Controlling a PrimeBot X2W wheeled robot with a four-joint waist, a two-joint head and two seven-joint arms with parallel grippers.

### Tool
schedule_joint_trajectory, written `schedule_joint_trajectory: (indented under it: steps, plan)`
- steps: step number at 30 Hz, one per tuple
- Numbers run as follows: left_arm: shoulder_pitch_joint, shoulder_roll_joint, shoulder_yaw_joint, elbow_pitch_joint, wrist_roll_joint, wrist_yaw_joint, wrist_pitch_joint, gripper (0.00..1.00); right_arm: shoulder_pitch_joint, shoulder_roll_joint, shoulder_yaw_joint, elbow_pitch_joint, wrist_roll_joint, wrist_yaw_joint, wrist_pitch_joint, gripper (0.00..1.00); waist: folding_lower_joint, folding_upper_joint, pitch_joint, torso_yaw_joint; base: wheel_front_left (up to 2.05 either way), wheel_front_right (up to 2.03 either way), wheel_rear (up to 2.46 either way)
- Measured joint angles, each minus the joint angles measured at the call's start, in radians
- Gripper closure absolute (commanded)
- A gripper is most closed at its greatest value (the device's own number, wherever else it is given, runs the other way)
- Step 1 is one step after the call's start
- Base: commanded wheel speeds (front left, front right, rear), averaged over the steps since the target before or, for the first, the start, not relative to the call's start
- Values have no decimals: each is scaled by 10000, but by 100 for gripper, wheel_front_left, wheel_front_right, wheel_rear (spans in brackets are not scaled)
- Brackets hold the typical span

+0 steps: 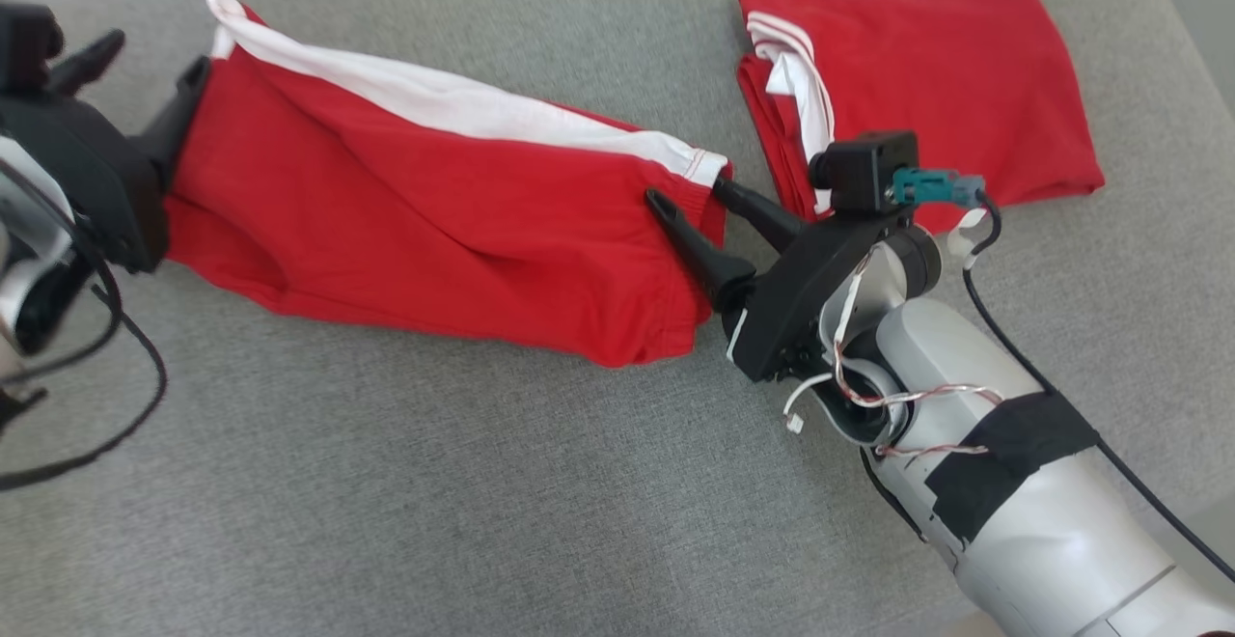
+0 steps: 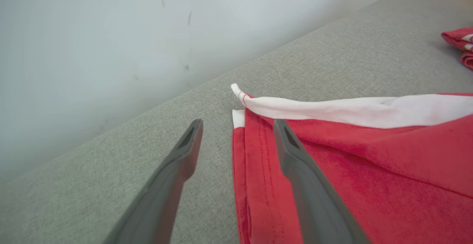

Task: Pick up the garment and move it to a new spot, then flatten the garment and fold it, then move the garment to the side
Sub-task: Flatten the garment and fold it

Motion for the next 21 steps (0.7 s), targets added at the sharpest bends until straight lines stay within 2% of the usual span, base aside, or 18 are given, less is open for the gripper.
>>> schedule_joint_trajectory:
  steps: [5,13,21]
  plan:
    - [515,-92,-123,105,-138,0,-420,0,162,-217,226,-29,-2,0,-201,0,-1,0,-384,118,0,0,0]
    - [1461,-533,-445,-58,-577,0,-1129,0,1027,-1141,763,-360,-533,2,-621,0,-2,-2,-1122,481,0,0,0]
    - [2460,-562,-679,6,-746,0,-1613,0,1713,-1398,966,-786,-723,2,-894,0,-2,-3,-1653,935,0,0,0]
